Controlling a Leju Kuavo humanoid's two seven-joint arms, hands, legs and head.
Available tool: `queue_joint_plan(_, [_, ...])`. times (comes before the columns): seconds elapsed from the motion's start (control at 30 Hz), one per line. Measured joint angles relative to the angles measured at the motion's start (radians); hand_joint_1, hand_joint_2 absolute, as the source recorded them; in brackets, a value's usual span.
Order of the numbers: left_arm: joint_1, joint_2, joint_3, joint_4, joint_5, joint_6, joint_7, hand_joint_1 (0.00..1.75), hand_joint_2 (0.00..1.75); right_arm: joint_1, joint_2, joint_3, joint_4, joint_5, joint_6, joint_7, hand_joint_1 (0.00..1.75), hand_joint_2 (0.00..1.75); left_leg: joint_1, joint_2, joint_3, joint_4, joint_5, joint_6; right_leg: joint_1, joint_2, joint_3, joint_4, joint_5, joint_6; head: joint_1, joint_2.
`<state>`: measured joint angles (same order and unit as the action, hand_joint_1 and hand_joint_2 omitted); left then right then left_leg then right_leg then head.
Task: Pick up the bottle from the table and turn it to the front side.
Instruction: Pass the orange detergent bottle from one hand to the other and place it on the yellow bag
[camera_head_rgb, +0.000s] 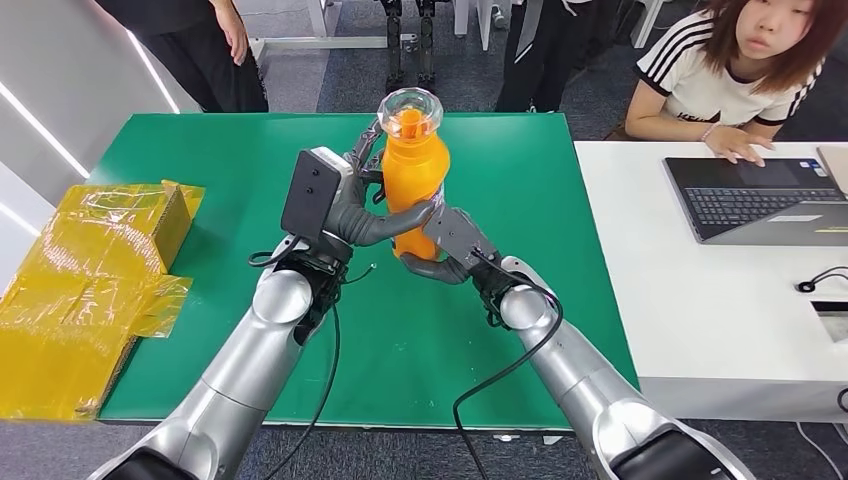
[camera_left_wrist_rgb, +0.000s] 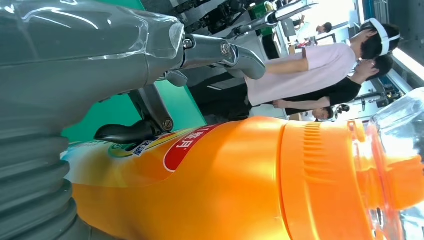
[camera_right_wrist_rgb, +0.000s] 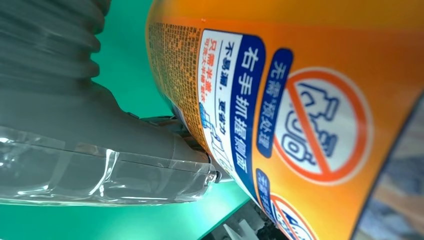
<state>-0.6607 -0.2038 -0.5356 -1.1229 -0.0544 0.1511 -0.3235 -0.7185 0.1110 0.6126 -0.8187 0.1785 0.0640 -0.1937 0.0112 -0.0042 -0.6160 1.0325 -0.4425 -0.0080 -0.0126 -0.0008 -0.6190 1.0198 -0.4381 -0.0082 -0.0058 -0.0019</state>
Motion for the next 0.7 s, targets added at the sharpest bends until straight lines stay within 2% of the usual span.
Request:
queue_joint_plan(0.47, [0.000, -0.001, 0.000, -0.001, 0.007, -0.022, 0.010, 0.00, 1.75, 0.000, 0.000, -0.001, -0.003, 0.008, 0.010, 0.004, 1.75, 1.75, 0.000, 0.000, 0.000, 0.000, 0.000, 0.000, 0.000, 0.000, 0.000, 0.000, 0.000, 0.000, 0.000, 0.000])
queue_joint_plan(0.5, [0.000, -0.001, 0.000, -0.001, 0.007, -0.024, 0.011, 0.07, 1.75, 0.000, 0.000, -0.001, -0.003, 0.010, 0.010, 0.005, 1.75, 1.75, 0.000, 0.000, 0.000, 0.000, 0.000, 0.000, 0.000, 0.000, 0.000, 0.000, 0.000, 0.000, 0.000, 0.000])
queue_joint_plan(0.6, [0.000, 0.000, 0.002, -0.001, 0.009, -0.037, 0.015, 1.38, 1.75, 0.000, 0.000, -0.003, -0.003, 0.020, 0.010, 0.005, 1.75, 1.75, 0.000, 0.000, 0.000, 0.000, 0.000, 0.000, 0.000, 0.000, 0.000, 0.000, 0.000, 0.000, 0.000, 0.000])
queue_joint_plan(0.63, [0.000, 0.000, 0.003, -0.001, 0.011, -0.045, 0.016, 1.75, 1.75, 0.000, 0.000, -0.004, -0.003, 0.024, 0.010, 0.005, 1.75, 1.75, 0.000, 0.000, 0.000, 0.000, 0.000, 0.000, 0.000, 0.000, 0.000, 0.000, 0.000, 0.000, 0.000, 0.000])
queue_joint_plan(0.7, [0.000, 0.000, 0.004, -0.001, 0.014, -0.060, 0.016, 1.75, 1.75, 0.000, 0.000, -0.006, -0.002, 0.029, 0.010, 0.006, 1.75, 1.75, 0.000, 0.000, 0.000, 0.000, 0.000, 0.000, 0.000, 0.000, 0.000, 0.000, 0.000, 0.000, 0.000, 0.000])
